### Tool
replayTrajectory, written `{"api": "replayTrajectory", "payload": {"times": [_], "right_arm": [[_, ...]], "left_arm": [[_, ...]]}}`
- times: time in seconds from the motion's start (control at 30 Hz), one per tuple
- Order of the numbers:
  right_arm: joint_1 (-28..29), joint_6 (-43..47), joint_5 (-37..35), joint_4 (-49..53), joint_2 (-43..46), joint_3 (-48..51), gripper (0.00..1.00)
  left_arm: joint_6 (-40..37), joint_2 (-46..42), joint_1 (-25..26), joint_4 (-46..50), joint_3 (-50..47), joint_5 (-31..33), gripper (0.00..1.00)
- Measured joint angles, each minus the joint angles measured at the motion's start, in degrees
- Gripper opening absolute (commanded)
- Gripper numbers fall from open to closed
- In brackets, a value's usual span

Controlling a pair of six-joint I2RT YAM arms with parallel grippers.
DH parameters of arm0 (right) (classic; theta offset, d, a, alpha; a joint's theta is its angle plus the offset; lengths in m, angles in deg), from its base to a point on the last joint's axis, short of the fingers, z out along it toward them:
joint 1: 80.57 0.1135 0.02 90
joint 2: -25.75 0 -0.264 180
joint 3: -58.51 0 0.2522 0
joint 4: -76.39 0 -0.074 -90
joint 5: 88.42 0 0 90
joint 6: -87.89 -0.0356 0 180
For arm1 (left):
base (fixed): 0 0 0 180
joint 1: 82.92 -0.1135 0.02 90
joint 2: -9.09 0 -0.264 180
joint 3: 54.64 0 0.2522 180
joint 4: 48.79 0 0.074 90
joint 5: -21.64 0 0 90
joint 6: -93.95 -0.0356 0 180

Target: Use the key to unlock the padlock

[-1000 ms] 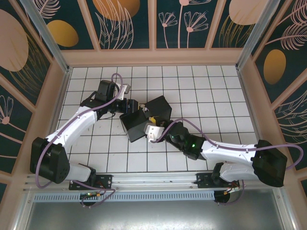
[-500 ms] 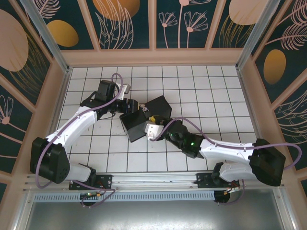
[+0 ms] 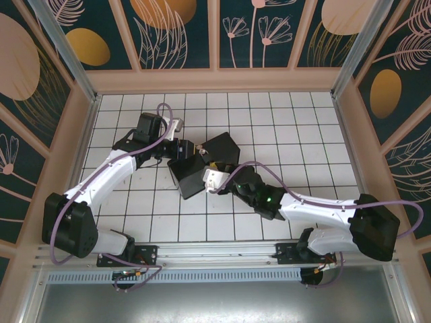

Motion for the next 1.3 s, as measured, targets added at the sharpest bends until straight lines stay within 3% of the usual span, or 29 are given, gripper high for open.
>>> {"api": "replayTrajectory", "payload": {"times": [0.4, 0.53, 0.63, 0.93, 1.1, 1.3], "right_arm": [[-0.2, -24.4, -0.5, 1.0, 0.0, -0.4, 0.01], [-2.4, -32.7, 0.3, 1.0, 0.6, -0.5, 0.04], [-3.5, -36.4, 0.7, 1.0, 1.6, -0.5, 0.10], [-7.8, -39.5, 5.4, 1.1, 3.7, -0.5, 0.07], [-11.3, -44.4, 9.6, 2.0, 6.4, -0.5, 0.31], [-13.0, -45.4, 15.6, 6.6, 5.0, -8.6, 0.45]], "left_arm": [[-0.6, -1.1, 0.1, -0.6, -2.3, -3.0, 0.52], [-0.7, -1.2, 0.1, -0.6, -2.3, -3.2, 0.52], [-0.9, -1.3, 0.1, -0.5, -2.3, -3.2, 0.52], [-0.9, -1.9, 0.1, -0.4, -2.3, -3.1, 0.52], [-0.8, -2.3, 0.1, -0.4, -2.3, -2.6, 0.54], [0.0, -2.9, 0.1, -0.3, -0.6, -1.2, 0.56]]}}
